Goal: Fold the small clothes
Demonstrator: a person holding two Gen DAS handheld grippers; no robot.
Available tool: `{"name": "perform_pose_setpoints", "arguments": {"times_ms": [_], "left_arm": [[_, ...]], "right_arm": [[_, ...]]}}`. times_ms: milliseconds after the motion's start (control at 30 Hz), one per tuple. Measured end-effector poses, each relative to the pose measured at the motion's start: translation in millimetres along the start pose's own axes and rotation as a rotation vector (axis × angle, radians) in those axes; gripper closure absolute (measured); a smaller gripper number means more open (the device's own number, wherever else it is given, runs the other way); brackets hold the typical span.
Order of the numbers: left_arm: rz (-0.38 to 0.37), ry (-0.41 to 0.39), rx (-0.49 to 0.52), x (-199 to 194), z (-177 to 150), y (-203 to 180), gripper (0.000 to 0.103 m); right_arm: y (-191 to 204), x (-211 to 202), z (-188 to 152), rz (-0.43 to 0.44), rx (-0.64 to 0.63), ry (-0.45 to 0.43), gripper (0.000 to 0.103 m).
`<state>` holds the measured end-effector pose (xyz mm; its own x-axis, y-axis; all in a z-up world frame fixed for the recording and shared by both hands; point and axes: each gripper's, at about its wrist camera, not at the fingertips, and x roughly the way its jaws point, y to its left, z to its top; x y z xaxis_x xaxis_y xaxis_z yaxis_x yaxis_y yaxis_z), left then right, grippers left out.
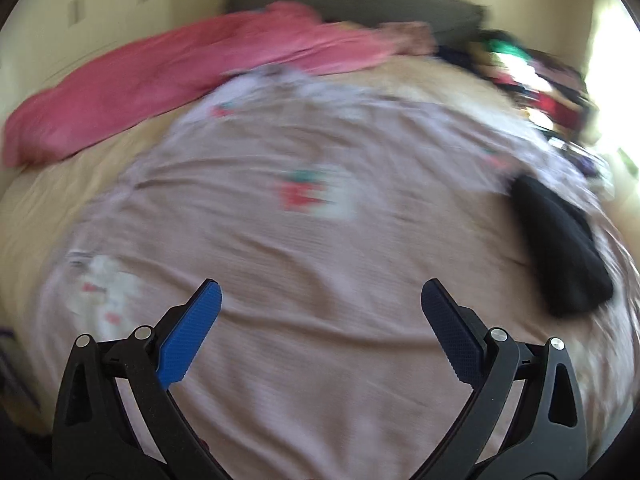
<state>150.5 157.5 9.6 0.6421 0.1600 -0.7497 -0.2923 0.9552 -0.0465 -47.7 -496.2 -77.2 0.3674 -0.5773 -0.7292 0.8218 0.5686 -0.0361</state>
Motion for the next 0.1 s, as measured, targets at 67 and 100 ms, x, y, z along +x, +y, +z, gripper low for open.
{"name": "perform_pose_setpoints", "arguments": {"times_ms": [67,100], "left_arm": [[0.124,0.026,-0.068,26.5,24.9,53.5,0.009],[0.166,0.028,-0.095,35.5,33.7,73.9,0.009]], "right_arm": [[-33.4,23.9,2.2,-0.103,0.052,0.036,0.004],[-54.8,40.6,5.1,-0.151,0.083,0.066,0.004]]}}
